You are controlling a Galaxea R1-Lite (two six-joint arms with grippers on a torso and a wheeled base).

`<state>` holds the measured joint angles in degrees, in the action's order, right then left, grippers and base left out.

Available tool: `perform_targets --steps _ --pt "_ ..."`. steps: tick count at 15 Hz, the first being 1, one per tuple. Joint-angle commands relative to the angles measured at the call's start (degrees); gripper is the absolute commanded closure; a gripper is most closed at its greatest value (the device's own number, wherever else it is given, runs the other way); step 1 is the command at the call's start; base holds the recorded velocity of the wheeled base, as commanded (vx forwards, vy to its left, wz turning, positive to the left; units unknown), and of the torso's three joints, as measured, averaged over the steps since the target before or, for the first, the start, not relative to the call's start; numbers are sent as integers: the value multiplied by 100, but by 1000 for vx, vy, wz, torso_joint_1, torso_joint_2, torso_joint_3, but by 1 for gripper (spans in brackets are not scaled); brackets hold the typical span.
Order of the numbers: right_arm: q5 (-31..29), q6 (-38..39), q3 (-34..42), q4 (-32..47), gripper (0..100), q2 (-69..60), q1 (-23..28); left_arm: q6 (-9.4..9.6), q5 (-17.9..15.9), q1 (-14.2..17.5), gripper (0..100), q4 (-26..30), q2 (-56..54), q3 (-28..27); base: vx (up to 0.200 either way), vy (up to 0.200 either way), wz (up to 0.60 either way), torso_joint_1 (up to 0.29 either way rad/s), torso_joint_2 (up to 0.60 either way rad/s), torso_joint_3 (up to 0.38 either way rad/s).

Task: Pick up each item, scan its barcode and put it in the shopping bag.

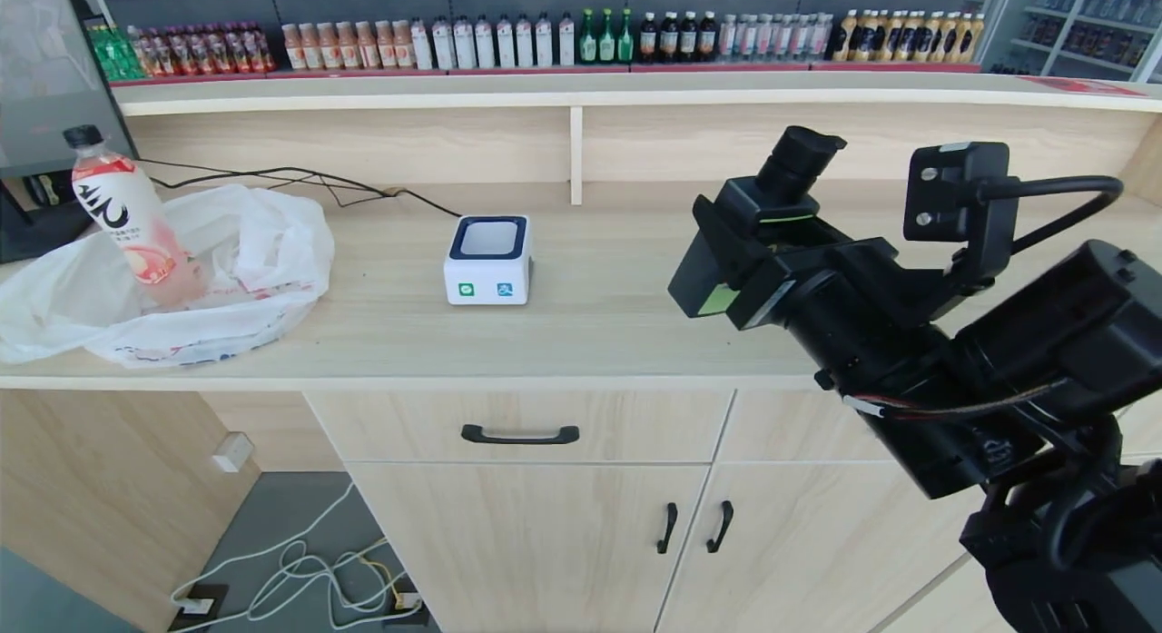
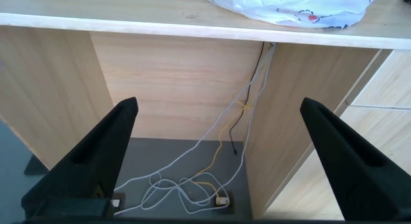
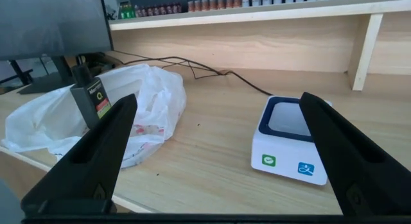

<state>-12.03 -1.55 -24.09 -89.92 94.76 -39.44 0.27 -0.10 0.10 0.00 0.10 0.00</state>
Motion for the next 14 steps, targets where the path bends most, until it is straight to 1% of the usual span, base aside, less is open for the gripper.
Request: perform_targets --steps 1,6,10,14 --pt "-1 -3 1 -8 0 16 -3 0 1 -1 0 0 -1 0 0 -200 0 2 2 -2" --pt "8 -3 -52 -8 0 34 -3 0 1 -1 0 0 -1 0 0 -200 0 2 2 0" --pt "-1 -3 238 -8 0 43 -11 0 1 -1 0 0 -1 0 0 -200 0 -1 2 2" --pt "-1 -3 291 -8 0 43 68 0 1 -1 0 0 -1 0 0 -200 0 1 4 4"
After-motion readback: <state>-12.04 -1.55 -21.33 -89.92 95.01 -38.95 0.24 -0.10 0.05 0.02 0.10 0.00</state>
